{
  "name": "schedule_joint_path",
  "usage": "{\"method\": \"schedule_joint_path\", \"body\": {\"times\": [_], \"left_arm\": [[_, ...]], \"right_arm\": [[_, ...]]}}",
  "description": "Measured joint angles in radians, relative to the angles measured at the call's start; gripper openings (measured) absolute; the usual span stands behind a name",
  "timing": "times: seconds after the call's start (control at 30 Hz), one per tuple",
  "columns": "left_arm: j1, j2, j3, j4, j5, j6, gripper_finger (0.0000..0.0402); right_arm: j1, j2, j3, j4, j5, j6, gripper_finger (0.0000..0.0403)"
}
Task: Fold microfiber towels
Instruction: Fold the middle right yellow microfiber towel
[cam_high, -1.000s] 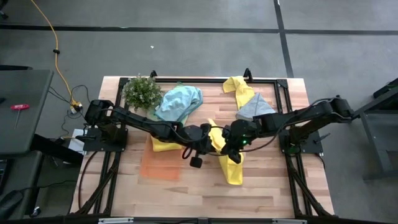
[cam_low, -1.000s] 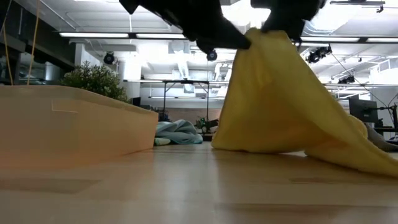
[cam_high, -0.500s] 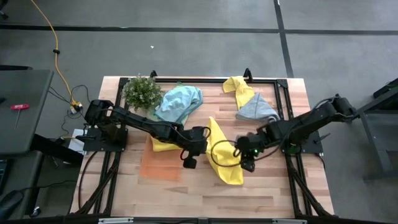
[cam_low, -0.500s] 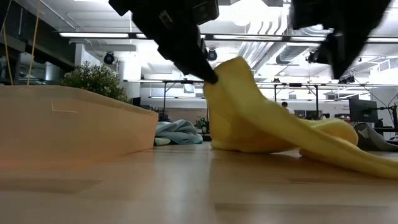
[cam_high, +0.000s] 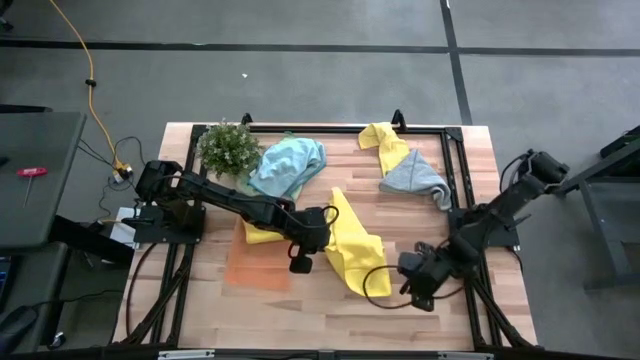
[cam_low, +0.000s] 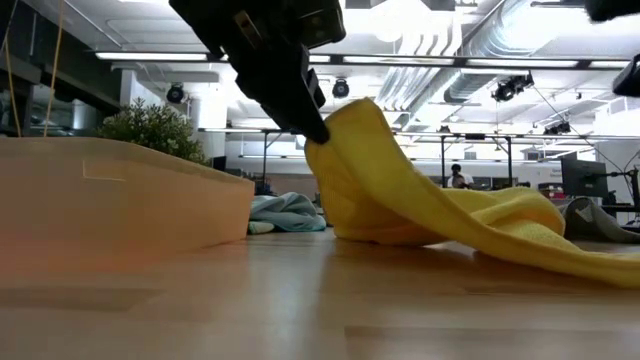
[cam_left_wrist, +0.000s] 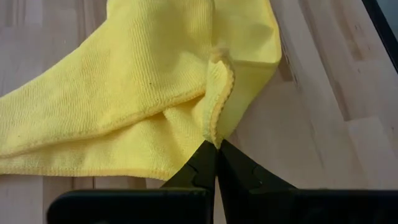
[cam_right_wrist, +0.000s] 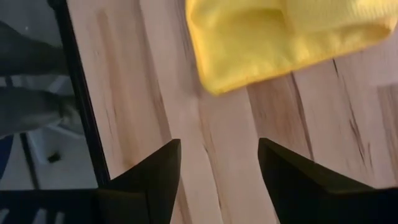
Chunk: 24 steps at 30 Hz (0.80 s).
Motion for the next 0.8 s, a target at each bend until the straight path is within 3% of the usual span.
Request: {"method": "schedule_joint_path", "body": {"times": [0.13,0.27,0.5,0.8], "left_arm": [[0.0,0.0,0.0,0.0,0.0,0.0,0.0],[0.0,0.0,0.0,0.0,0.0,-0.005,0.0],[0.0,0.0,0.0,0.0,-0.002,-0.027,0.0],[0.0,0.0,0.0,0.0,-0.005,-0.027,0.0]], "right_arm": [[0.042,0.014,0.0,0.046,0.082,-0.02,0.0206],[0.051,0.064,0.0,0.113,0.119,-0.14,0.0206],[0.03,0.208,0.0,0.226,0.123,-0.324,0.0206],[0.017,0.34,0.0,0.299,0.122,-0.373,0.0206]]}}
